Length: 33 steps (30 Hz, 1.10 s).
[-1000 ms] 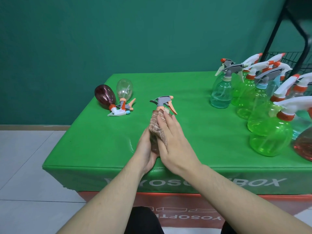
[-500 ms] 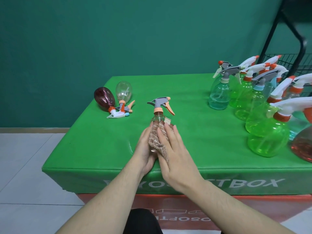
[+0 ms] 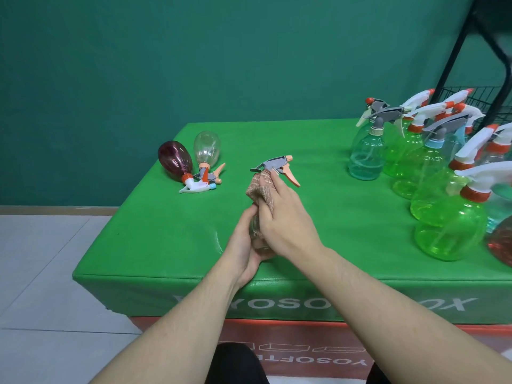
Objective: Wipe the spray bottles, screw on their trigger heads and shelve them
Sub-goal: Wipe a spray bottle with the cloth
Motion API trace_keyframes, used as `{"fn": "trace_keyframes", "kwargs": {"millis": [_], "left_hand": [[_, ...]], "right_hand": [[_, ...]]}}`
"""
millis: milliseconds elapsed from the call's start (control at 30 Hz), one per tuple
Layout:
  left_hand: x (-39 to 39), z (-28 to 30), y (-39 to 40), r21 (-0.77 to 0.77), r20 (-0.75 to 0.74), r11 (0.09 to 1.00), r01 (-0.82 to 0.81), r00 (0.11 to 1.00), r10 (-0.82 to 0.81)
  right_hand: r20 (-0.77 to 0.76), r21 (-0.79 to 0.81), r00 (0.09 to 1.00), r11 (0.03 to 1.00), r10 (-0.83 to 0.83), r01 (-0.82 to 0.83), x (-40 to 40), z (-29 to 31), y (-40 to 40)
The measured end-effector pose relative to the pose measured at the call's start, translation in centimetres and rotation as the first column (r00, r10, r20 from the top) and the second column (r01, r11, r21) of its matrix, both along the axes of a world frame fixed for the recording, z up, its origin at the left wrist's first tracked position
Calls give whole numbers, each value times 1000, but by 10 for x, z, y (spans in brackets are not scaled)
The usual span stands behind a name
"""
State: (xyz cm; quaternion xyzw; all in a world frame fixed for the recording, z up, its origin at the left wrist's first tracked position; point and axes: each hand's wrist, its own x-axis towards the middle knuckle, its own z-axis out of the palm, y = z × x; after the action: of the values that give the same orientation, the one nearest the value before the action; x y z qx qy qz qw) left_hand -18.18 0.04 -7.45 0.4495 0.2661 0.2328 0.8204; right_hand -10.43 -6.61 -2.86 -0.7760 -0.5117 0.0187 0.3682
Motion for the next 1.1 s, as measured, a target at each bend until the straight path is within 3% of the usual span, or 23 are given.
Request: {"fn": "trace_keyframes", "kwargs": {"millis": [133,400,533,800,1100], "left_hand": [[1,-1,0,-3,-11,1000,-24,1000,24],[1,-5,-2,14,-9,999,-30,1000,30],[0,0,-7,23,23,998,-53,998,53],[1,-2,-6,-71,57,991,-112,992,116],[-2,1,-4,-74,56,996,-58,996,63]], "right_hand": [[-46,-8,999,1000,-29,29,-2,1,6],[46,48,998,998,37,-40,-4,-22,-20],[110,-11,990,996,91,-90,-8,-37,-41],[200,-20,967,988,157,-156,-19,-56,-66],[145,45,982,991,119,-127,-20,-44,-49]]}}
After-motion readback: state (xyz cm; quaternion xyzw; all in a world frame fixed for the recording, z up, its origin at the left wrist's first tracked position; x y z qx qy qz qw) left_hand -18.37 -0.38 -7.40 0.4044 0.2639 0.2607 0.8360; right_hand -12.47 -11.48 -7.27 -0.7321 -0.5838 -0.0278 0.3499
